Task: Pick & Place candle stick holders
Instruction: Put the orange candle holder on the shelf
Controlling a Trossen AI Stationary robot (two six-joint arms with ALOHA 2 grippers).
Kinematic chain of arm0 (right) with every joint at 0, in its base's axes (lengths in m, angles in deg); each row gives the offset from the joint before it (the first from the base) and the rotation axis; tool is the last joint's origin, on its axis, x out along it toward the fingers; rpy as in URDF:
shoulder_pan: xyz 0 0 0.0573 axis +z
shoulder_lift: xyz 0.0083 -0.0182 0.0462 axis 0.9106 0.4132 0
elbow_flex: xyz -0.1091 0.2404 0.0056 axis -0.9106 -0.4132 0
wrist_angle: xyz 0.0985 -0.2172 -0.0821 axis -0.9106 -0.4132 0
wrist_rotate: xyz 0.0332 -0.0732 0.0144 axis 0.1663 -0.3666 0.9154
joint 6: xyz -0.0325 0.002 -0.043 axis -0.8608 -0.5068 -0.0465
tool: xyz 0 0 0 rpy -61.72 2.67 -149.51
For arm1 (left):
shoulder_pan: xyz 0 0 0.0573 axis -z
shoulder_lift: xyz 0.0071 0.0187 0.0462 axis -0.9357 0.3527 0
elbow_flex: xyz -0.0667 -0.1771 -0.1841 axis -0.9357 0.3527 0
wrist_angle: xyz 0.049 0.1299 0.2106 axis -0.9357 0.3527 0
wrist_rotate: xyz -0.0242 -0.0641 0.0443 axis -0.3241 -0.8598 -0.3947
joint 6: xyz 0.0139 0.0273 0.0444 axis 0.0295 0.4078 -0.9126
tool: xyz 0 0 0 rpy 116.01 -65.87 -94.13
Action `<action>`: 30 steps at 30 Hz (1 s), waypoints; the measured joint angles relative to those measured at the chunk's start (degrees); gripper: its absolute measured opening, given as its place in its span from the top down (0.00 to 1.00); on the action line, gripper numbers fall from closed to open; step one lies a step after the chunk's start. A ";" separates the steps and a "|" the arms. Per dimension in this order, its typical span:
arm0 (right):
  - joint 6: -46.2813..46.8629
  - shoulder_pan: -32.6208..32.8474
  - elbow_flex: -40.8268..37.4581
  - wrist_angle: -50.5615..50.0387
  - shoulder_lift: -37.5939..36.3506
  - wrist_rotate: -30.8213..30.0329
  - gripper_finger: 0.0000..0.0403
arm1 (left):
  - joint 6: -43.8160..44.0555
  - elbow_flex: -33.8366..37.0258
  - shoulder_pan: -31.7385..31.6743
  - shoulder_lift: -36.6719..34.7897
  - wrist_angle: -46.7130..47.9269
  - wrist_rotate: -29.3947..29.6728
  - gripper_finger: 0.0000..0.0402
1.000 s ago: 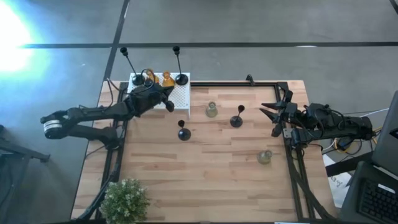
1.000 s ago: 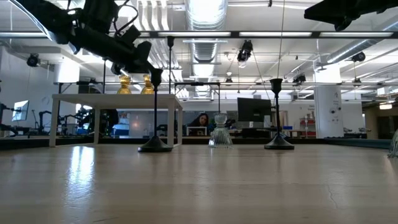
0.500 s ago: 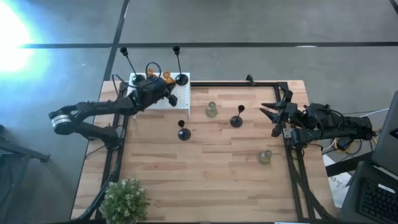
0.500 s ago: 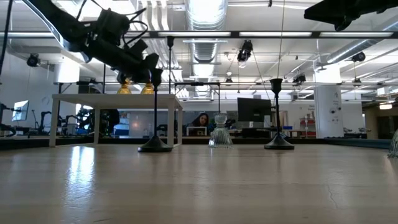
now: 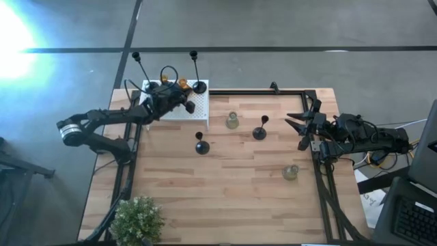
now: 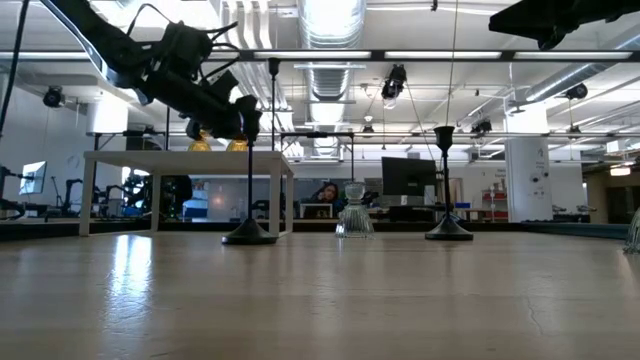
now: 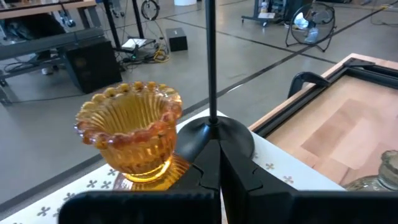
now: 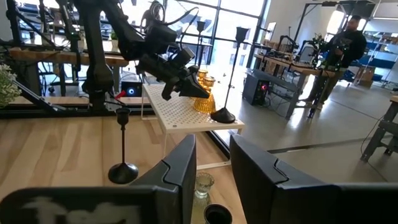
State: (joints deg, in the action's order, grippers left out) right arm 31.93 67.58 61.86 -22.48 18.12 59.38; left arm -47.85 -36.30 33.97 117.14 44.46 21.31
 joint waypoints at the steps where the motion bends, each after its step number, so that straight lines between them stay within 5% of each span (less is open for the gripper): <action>1: 0.01 0.01 0.00 0.00 0.00 0.00 0.78 | -0.12 -0.02 -0.19 0.00 0.02 0.00 1.00; 19: -0.01 -0.01 0.00 0.00 0.00 0.00 0.76 | -0.82 -0.06 -2.86 -0.04 -0.74 -0.19 1.00; 30: 0.01 0.00 0.00 0.00 -0.02 0.00 0.77 | 2.87 -0.52 -2.56 -0.11 -3.65 -7.90 1.00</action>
State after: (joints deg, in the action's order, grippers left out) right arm 31.95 67.58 61.86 -22.48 18.10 59.38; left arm -44.98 -36.82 31.41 117.03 40.81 13.41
